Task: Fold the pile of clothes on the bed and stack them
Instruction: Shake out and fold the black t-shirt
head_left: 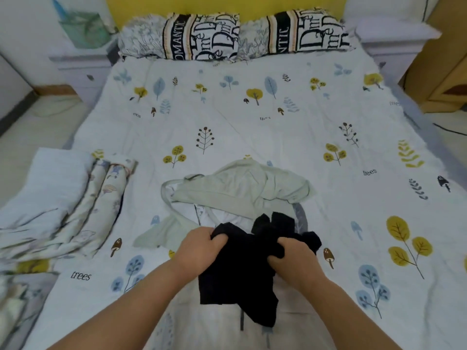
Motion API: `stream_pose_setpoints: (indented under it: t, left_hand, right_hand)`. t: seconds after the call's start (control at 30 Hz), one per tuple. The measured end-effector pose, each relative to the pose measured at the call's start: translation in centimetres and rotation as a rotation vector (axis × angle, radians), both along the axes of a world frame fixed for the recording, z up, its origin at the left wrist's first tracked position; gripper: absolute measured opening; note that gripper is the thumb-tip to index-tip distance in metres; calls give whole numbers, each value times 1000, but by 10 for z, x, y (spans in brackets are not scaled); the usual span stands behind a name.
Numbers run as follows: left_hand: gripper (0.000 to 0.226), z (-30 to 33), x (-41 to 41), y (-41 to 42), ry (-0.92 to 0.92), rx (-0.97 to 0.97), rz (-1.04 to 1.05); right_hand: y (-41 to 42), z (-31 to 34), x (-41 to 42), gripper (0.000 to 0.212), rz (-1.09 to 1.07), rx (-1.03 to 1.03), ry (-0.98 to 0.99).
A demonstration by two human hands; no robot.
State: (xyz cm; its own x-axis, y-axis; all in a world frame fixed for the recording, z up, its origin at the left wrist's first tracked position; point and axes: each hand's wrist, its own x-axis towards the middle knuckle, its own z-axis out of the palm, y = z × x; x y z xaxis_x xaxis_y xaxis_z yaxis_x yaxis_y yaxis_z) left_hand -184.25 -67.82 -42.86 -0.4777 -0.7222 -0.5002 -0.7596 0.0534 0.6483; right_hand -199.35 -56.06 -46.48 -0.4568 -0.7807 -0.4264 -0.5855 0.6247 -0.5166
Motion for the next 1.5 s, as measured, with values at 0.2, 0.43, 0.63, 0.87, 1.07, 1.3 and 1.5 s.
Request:
stream_pose_setpoints:
  t: [0.2, 0.43, 0.63, 0.87, 1.07, 1.3, 1.5]
  left_hand:
    - [38, 112, 10, 11, 242, -78, 115]
    - [26, 242, 34, 41, 536, 28, 289]
    - [19, 335, 64, 79, 824, 211, 377]
    - [19, 386, 101, 110, 930, 177, 389]
    - [30, 421, 137, 132, 897, 108, 333]
    - [27, 444, 192, 101, 850, -257, 585]
    - [23, 453, 225, 75, 940, -239, 754]
  right_hand:
    - [20, 98, 16, 31, -105, -214, -105]
    - [44, 227, 43, 39, -149, -372, -241]
    - [74, 320, 77, 48, -92, -406, -293]
    - [94, 398, 123, 34, -146, -516, -560]
    - [111, 448, 151, 12, -91, -805, -606]
    - [136, 481, 142, 18, -449, -1006, -677]
    - [153, 507, 128, 25, -638, -1157, -652]
